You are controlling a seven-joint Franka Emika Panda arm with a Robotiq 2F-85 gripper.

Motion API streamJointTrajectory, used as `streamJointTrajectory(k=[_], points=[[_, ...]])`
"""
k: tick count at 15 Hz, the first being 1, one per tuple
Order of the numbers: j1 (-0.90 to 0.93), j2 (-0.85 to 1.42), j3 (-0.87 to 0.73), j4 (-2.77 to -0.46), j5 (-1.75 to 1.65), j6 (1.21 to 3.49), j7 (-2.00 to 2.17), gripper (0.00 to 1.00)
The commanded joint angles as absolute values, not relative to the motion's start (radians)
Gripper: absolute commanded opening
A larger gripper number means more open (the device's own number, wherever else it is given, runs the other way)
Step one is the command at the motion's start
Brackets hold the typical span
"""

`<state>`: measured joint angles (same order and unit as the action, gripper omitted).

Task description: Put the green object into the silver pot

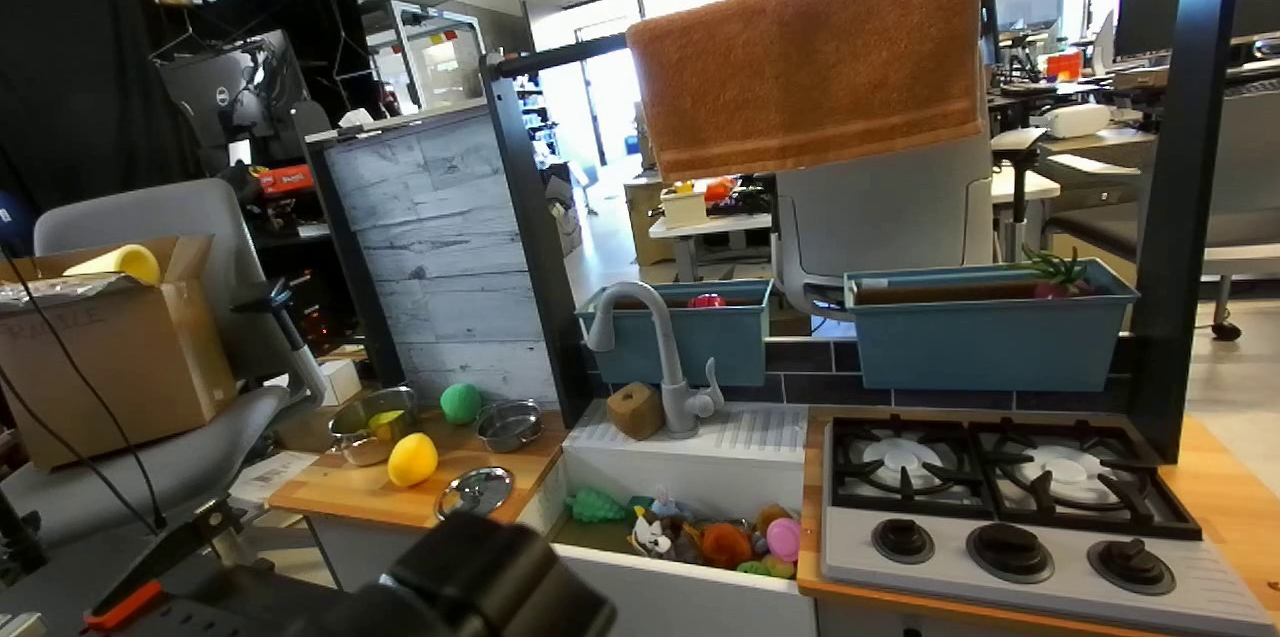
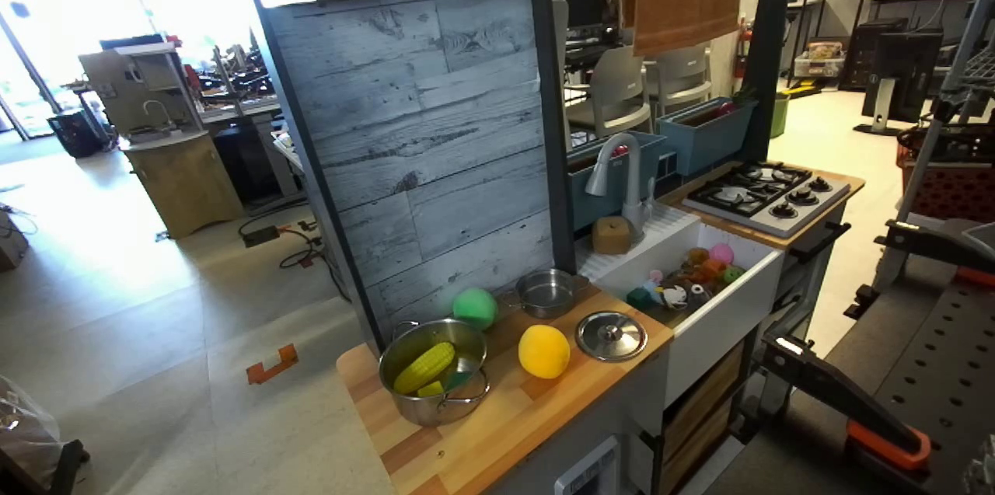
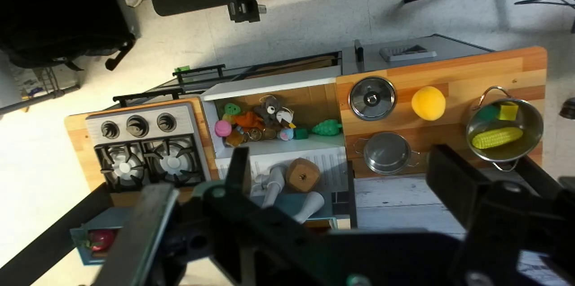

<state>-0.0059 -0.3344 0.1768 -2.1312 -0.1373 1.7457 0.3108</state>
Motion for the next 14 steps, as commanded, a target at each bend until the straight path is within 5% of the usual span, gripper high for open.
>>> streamJointTrajectory(k=[1,9,14], points=[[0.012,-0.333,0.162,-2.129,-0.142,1.743,0.315,1.00],[0.014,-0.324,0.152,-2.153,-0.135,1.809,0.295,1.00],[0.017,-0.106,0.156,-2.148,-0.172,2.017,0.276,1.00]])
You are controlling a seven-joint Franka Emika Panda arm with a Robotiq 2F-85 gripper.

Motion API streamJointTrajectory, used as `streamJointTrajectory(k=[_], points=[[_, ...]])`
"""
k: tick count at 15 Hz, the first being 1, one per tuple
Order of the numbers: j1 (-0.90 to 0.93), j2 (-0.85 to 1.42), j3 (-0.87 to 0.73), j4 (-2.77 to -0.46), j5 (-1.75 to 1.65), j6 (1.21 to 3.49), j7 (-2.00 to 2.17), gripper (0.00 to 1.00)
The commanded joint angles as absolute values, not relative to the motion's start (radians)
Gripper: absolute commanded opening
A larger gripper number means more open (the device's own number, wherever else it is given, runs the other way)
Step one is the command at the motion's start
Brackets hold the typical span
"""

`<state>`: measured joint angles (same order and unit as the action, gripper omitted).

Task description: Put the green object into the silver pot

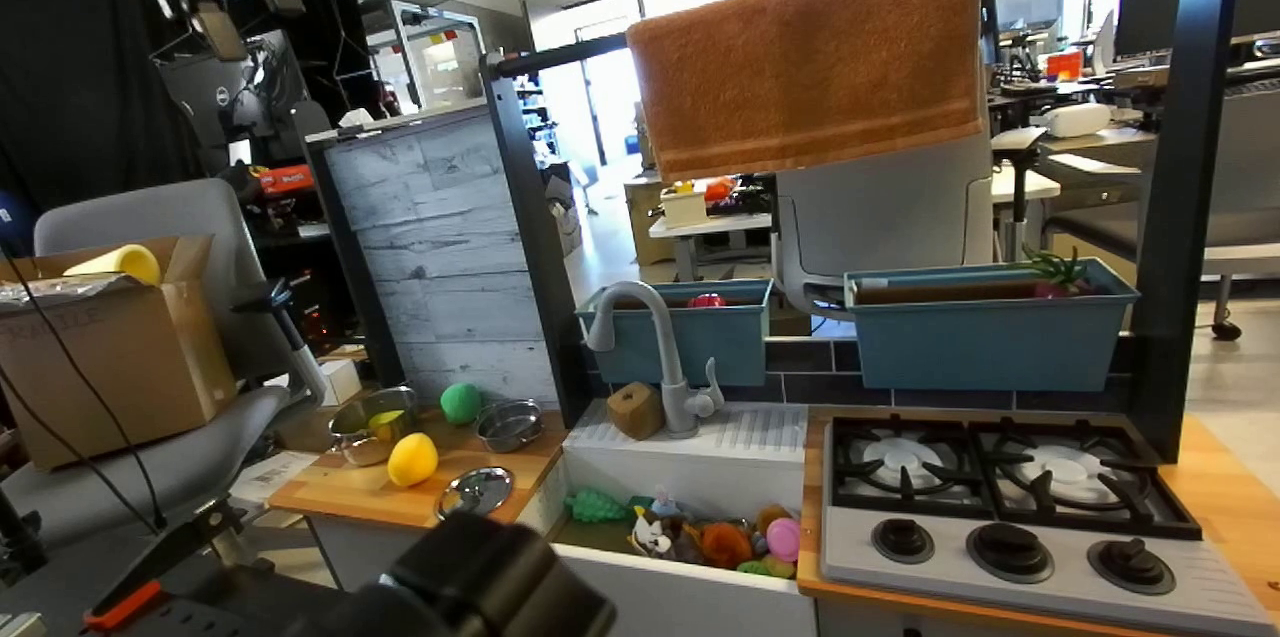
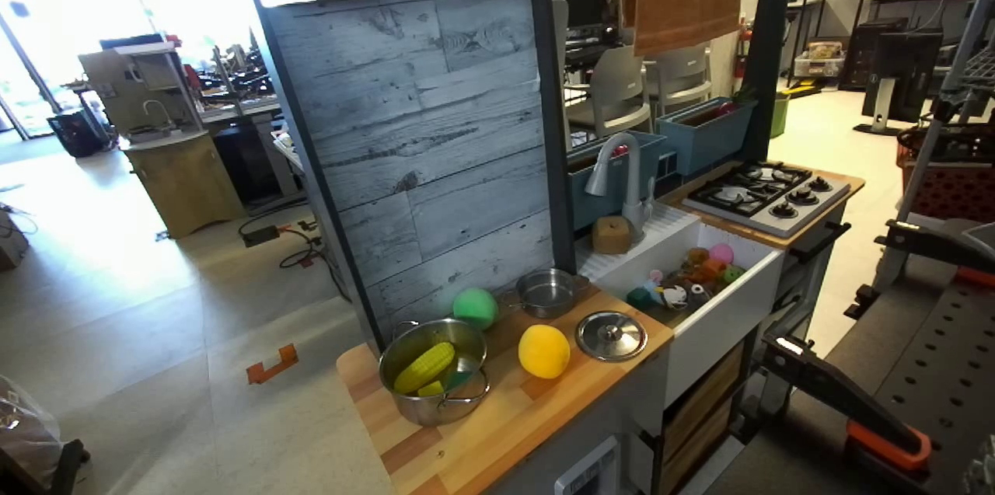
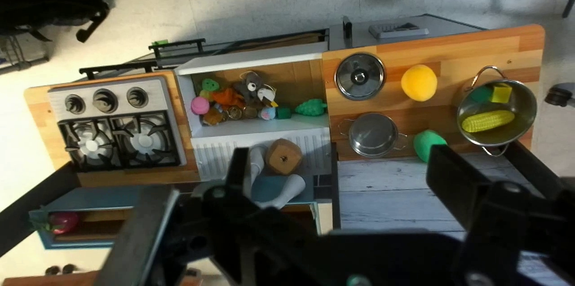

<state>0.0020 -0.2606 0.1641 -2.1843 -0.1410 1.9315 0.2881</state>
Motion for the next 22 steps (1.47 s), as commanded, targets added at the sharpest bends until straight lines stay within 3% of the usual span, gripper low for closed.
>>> streamJointTrajectory(k=[1,12,22], points=[[0.019,-0.037,0.155,-2.124,-0.182,2.038,0.281,1.00],[0.167,0.654,0.058,-1.686,-0.151,2.223,0.472,1.00],[0.268,0.947,0.011,-1.422,-0.034,2.266,0.550,1.00]])
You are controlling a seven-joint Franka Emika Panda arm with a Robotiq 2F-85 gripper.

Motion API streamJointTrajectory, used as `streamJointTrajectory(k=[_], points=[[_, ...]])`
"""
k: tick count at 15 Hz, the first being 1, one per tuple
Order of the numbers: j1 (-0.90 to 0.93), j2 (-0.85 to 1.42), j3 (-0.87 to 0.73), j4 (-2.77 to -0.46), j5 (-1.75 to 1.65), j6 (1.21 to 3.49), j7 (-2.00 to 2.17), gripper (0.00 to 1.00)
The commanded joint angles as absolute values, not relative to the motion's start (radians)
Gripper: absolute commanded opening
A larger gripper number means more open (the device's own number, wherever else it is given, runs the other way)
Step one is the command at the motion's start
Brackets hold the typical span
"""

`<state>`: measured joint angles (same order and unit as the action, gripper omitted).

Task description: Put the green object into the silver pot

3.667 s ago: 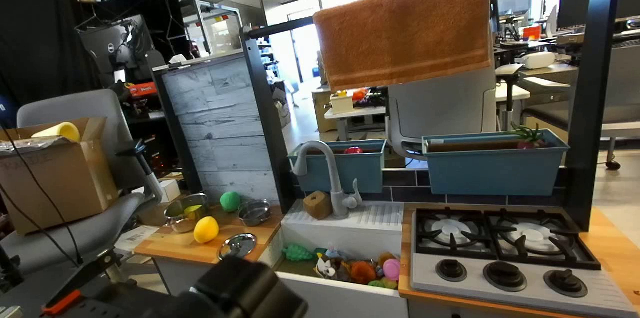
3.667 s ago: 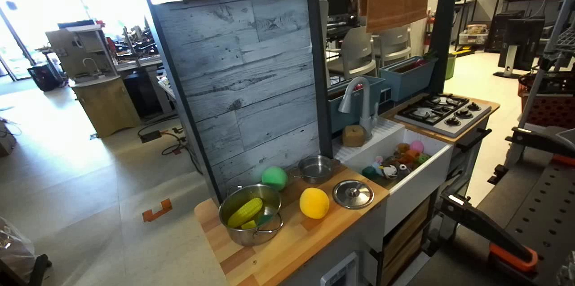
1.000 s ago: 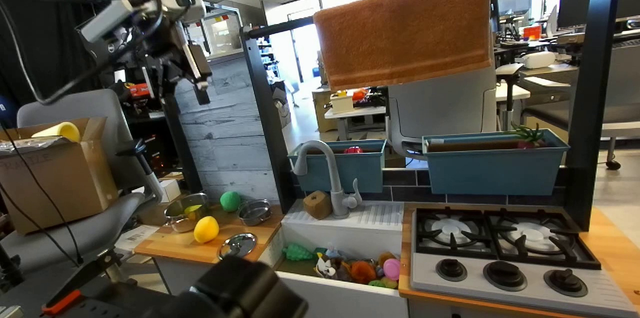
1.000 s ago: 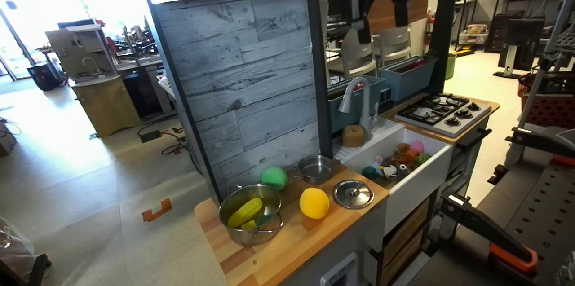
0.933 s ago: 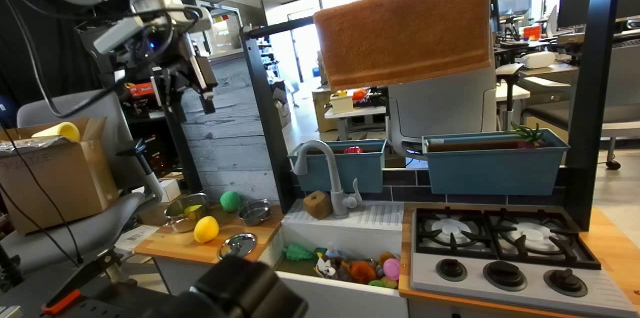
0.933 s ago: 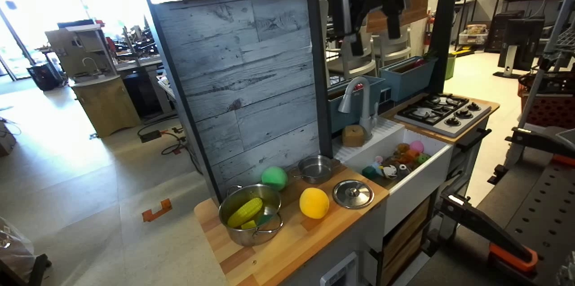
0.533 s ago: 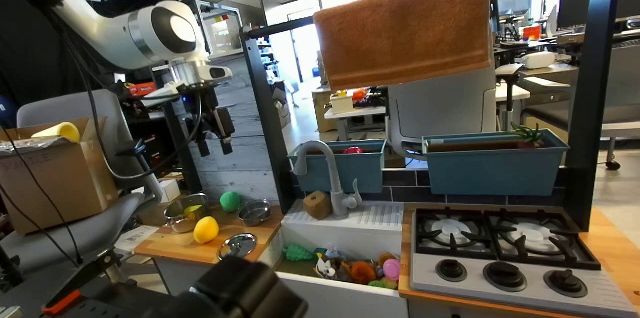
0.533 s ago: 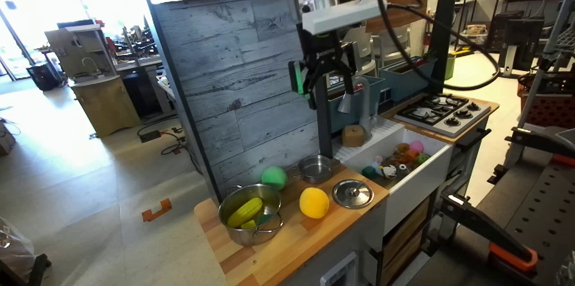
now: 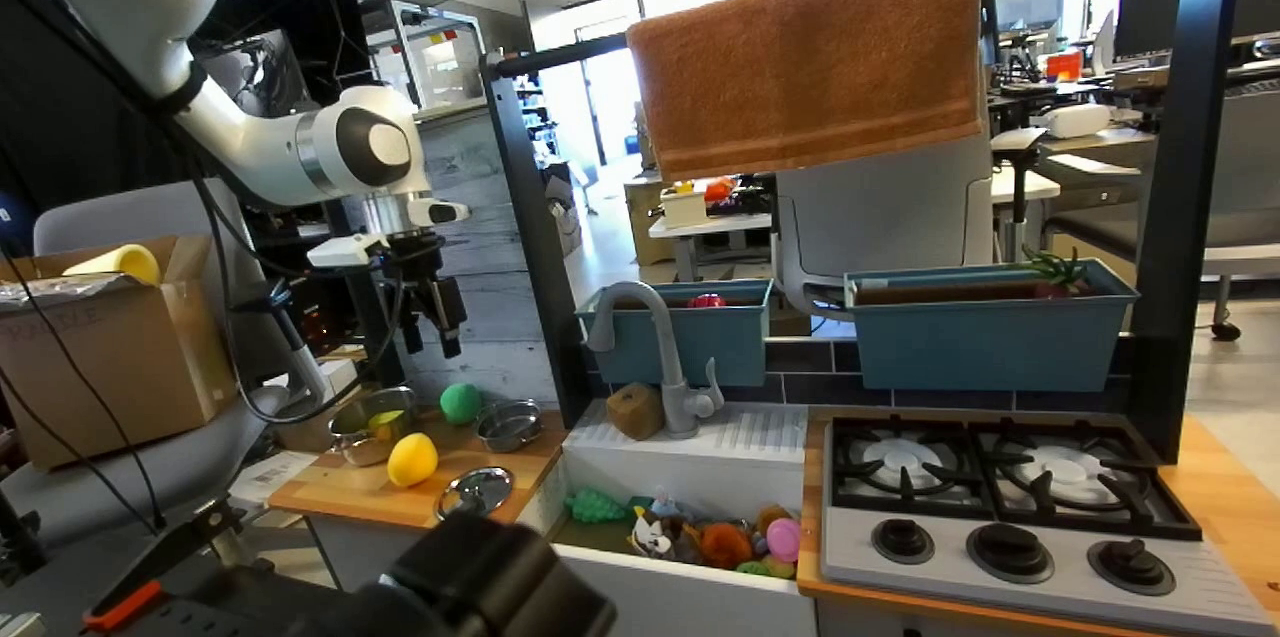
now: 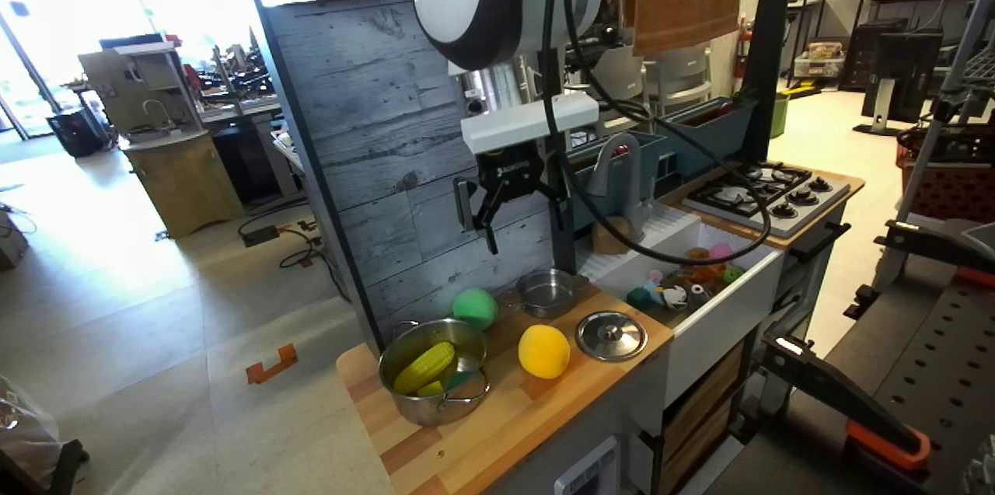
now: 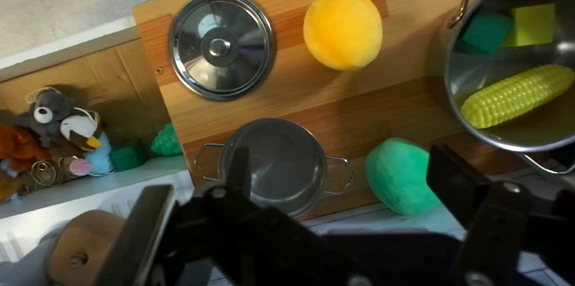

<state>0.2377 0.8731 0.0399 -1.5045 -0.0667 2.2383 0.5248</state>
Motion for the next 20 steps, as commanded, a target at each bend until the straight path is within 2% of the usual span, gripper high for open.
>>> streamJointTrajectory(k=[1,10,20], points=[[0.274,0.966,0.004,-1.401,-0.033,2.266,0.559,1.00],[0.292,1.144,-0.027,-1.181,-0.031,2.261,0.621,1.00],[0.343,1.269,-0.045,-1.046,-0.056,2.250,0.625,1.00]])
